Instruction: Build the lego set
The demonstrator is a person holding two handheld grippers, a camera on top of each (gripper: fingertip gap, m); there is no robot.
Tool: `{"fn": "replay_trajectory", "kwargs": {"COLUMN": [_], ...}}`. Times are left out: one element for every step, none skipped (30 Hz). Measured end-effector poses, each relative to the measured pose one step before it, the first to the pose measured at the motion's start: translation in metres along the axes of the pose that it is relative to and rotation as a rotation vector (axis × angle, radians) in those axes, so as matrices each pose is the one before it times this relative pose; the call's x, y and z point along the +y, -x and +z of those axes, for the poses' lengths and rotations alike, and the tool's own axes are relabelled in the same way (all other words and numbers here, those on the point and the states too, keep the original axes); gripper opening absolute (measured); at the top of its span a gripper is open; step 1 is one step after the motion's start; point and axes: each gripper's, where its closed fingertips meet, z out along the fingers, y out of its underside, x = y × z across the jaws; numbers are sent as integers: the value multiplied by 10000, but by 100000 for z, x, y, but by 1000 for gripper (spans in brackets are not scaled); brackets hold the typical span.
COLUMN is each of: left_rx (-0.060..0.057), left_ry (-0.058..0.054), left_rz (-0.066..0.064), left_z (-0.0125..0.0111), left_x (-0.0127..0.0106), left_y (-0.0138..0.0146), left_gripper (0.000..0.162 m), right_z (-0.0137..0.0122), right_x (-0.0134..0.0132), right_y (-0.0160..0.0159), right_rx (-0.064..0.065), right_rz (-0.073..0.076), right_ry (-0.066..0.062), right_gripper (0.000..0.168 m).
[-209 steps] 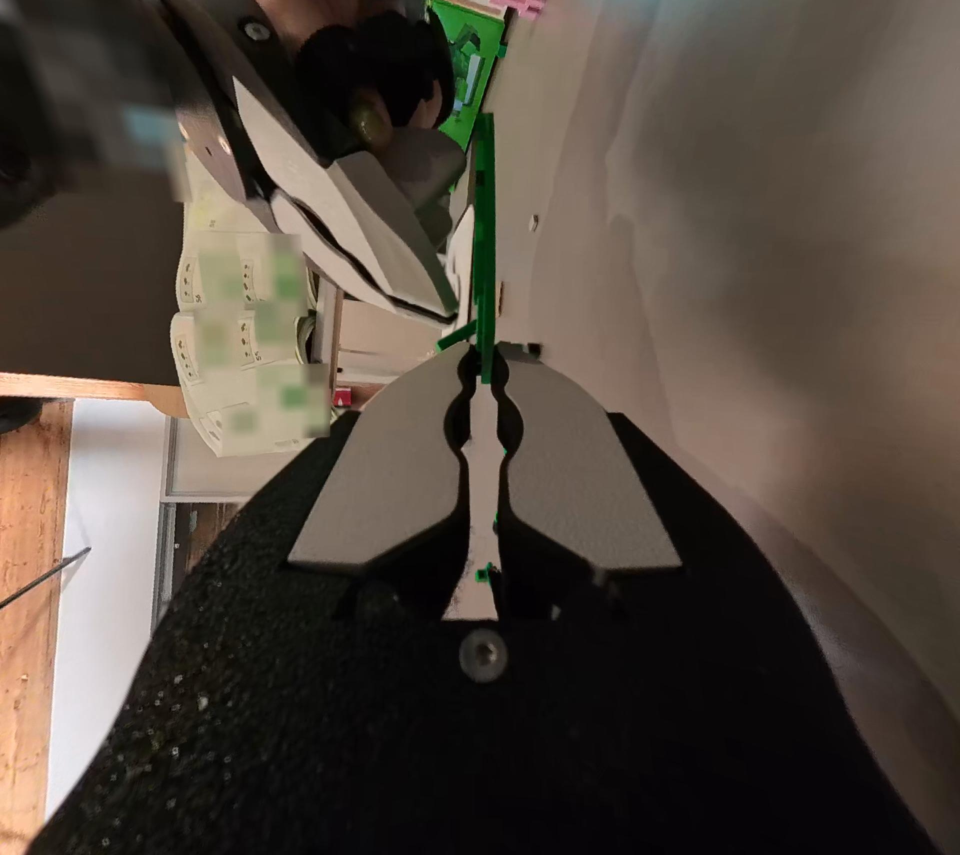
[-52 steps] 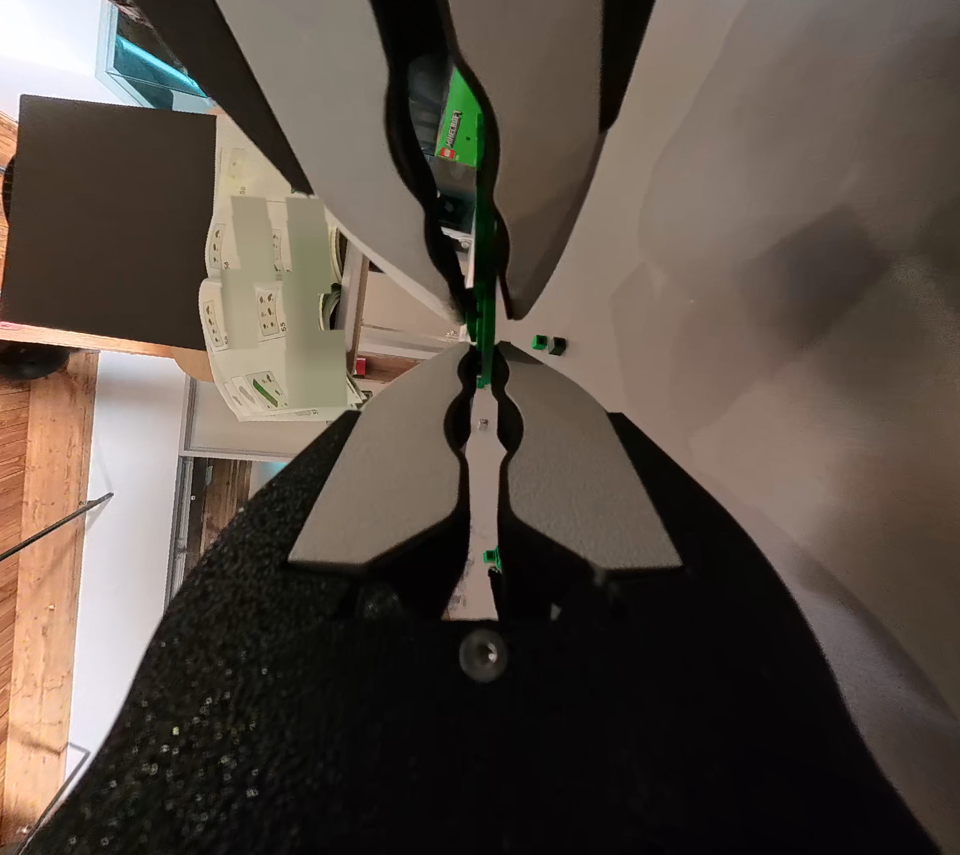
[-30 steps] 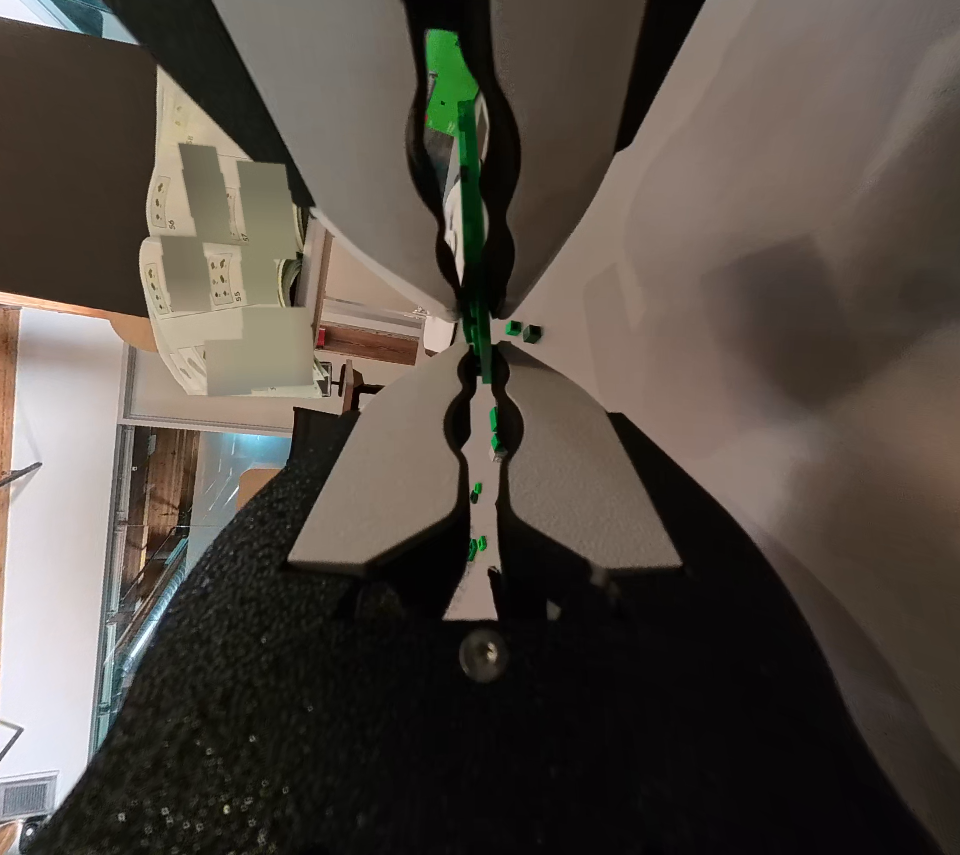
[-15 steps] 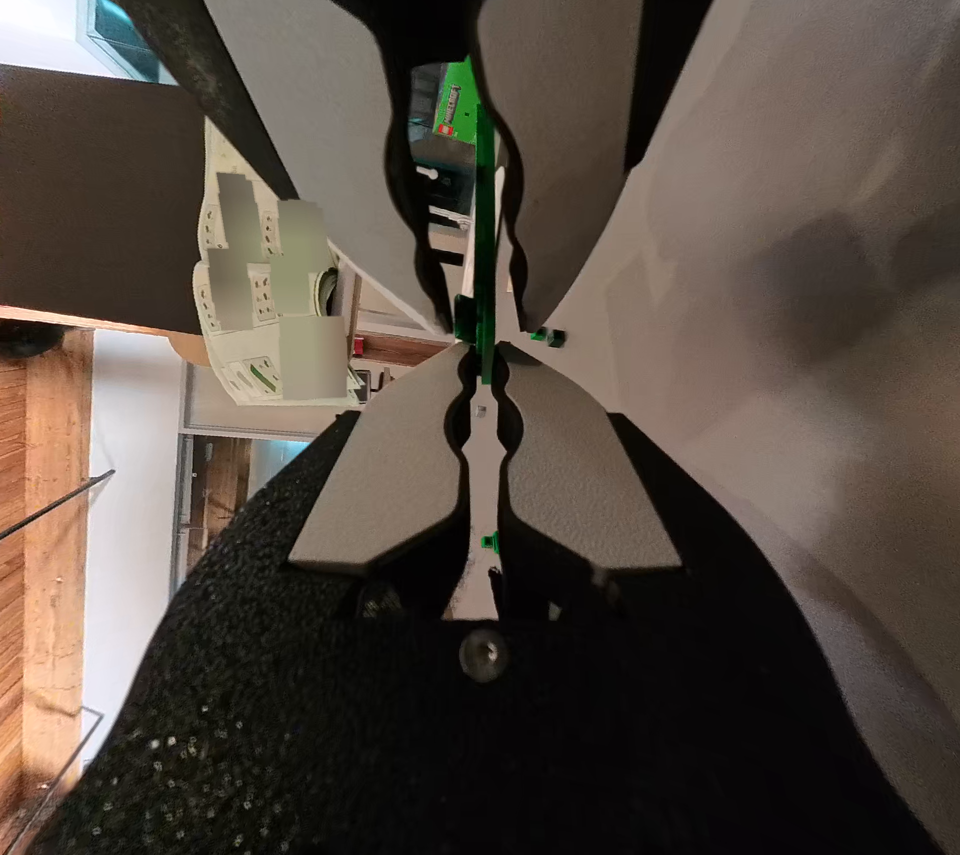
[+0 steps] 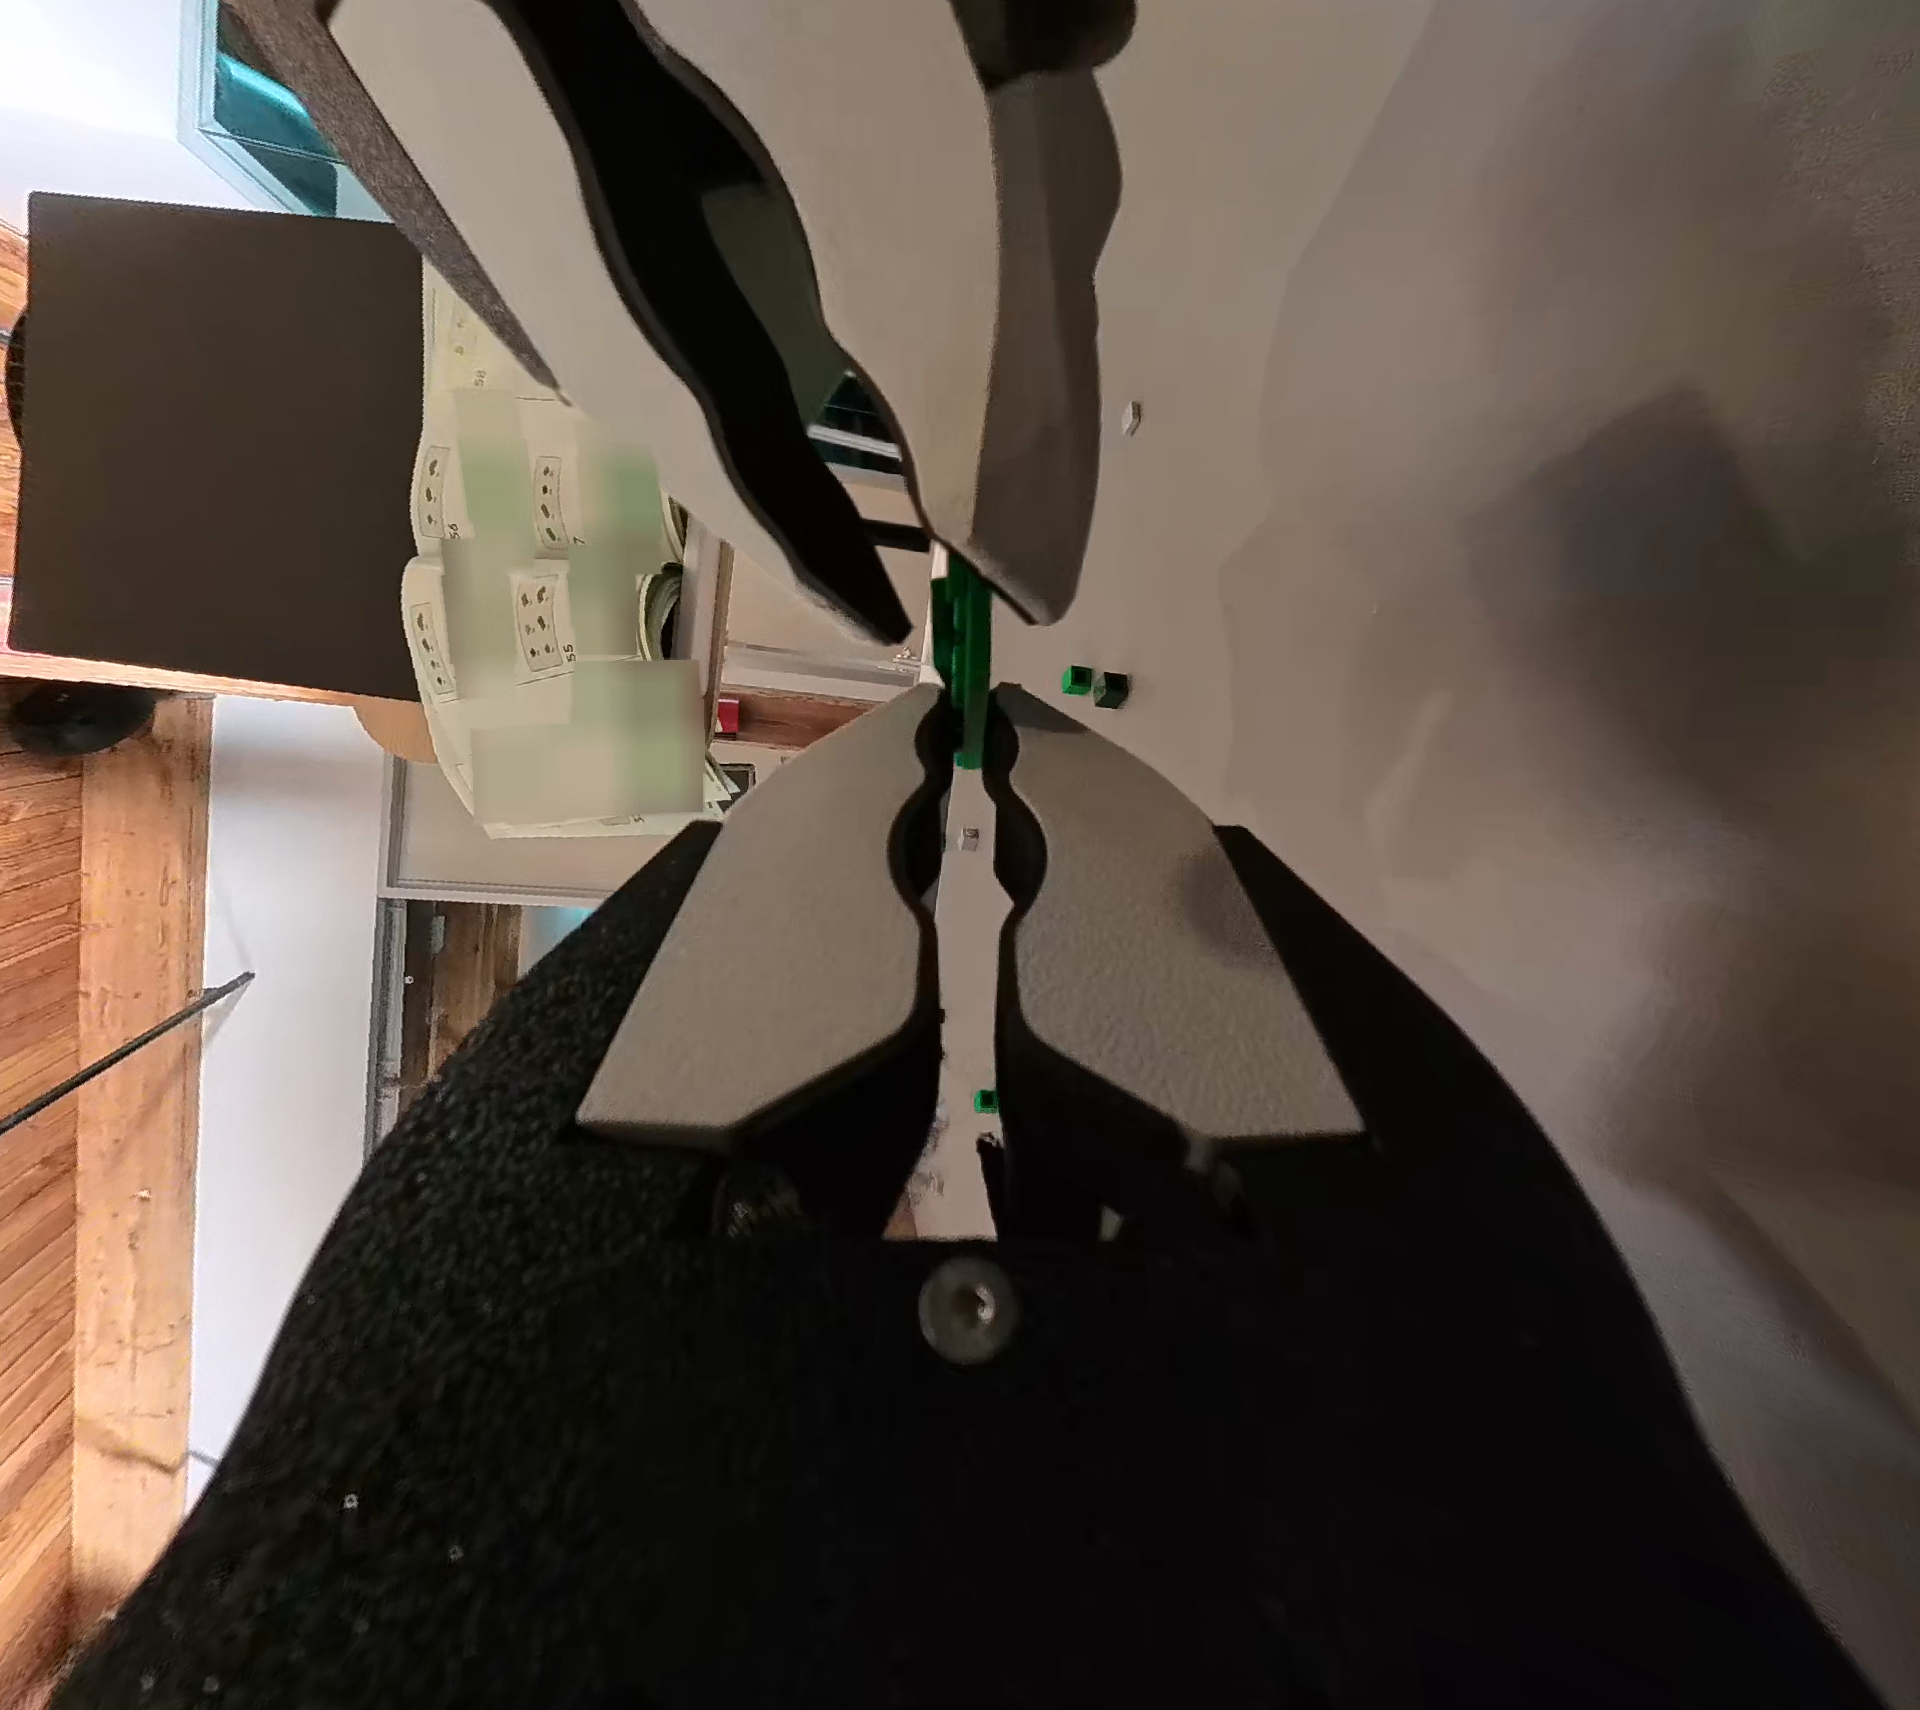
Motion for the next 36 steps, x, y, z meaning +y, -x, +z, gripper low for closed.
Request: {"fn": "replay_trajectory", "kwargs": {"left_rx": [-1, 7, -9, 7, 11, 28, 0, 3, 3, 9, 0, 12, 4, -7, 21, 19, 25, 28, 52, 52, 1, 24, 27, -18, 8, 63, 9, 13, 58, 70, 46, 26, 37, 34, 46, 35], "left_ry": [13, 7, -1, 9, 12, 7, -9, -7, 11, 2, -5, 1, 7, 5, -10, -4, 6, 5, 10, 14, 28, 11, -4, 6, 6, -6, 17, 33, 15, 22, 6, 0, -24, -20, -13, 9], "left_rz": [20, 4, -6, -31, -38, -19, -1, 7, -1, -6, -25, -45, -56, -52, -66, -86, -81, -74, -69, -29, 1, -15, -14, -5, -22, -51, -40, -55, -62, -35, -42, -16, -2, -46, -50, -3], "left_z": [3, 5, 0, -1, 5, 10, -5, -3, 11, 10, -9, 3, 1, 5, -3, 1, 1, 5, 9, 28, 21, 18, 0, 5, 1, 24, 9, -10, 4, 24, 3, 2, 1, 12, 18, 37], "left_x": [5, 15, 19, 31, 58, 47, -5, -10, 2, -5, 6, 18, 12, 20, 11, 20, 33, 17, 5, 22, 59, 18, 7, 11, 6, -7, 25, 30, 10, 34, -7, 3, -20, -29, -28, 23], "left_y": [-17, -14, 22, 5, 11, -40, -11, -11, -15, -6, 13, -1, 18, 49, 13, 14, 22, -11, -43, -71, -19, -58, -53, 23, -4, -72, -4, 28, -45, -107, -61, -55, -81, -68, -76, -56], "left_gripper": [4, 4, 4, 4, 4, 4, 4, 4, 4, 4, 4, 4, 4, 4, 4, 4, 4, 4, 4, 4, 4, 4, 4, 4, 4, 4, 4, 4, 4, 4, 4, 4, 4, 4, 4, 4], "right_z": [34, 24, 16, -6, -17, -35, -27, -15, -14, -1, 3, 3, 11, 40, 41, 62, 67, 65, 61, 74, 70, 42, 30, 6, 18, 15, 6, 3, 4, 9, 20, 6, -6, -24, 5, 88], "right_x": [51, 64, 60, 39, -10, -20, 6, 17, 15, 33, 13, -8, 12, 5, 29, 16, 65, 52, 75, 67, 47, 46, 20, -1, 39, 24, 5, 11, 20, -11, 15, -8, -12, -21, 2, 6], "right_y": [6, 44, 68, 39, 72, 32, 17, 12, 9, 4, 0, -29, -57, -80, -99, -138, -156, -187, -89, 23, 2, 51, 20, -25, 31, -2, -61, -47, 3, 57, 36, 24, 57, 32, 24, 65], "right_rx": [-115, -119, -109, -64, -63, -32, -29, -33, -28, -20, -8, 18, 72, 132, 188, 253, 273, 286, 224, 140, 128, 79, 79, 92, 26, 39, 114, 126, 95, 42, 24, -39, -118, -90, -38, -4], "right_rz": [140, 70, 52, 46, 27, 8, 5, 20, 26, 22, 13, -18, -97, -190, -273, -325, -333, -329, -362, -320, -253, -255, -210, -174, -162, -151, -197, -294, -329, -308, -277, -99, 76, 38, 9, 62], "right_ry": [24, 29, 41, 21, -8, -8, 13, 22, 21, 30, 38, 49, 90, 118, 153, 161, 185, 185, 186, 187, 171, 147, 99, 67, 79, 83, 83, 117, 165, 150, 119, 31, -38, -67, -20, -13], "right_gripper": [25, 25, 25, 25, 25, 25, 25, 25, 25, 25, 25, 25, 25, 23, 21, 20, 18, 14, 12, 12, 12, 12, 12, 12, 12, 11, 11, 11, 10, 8, 8, 8, 8, 8, 8, 8]}}
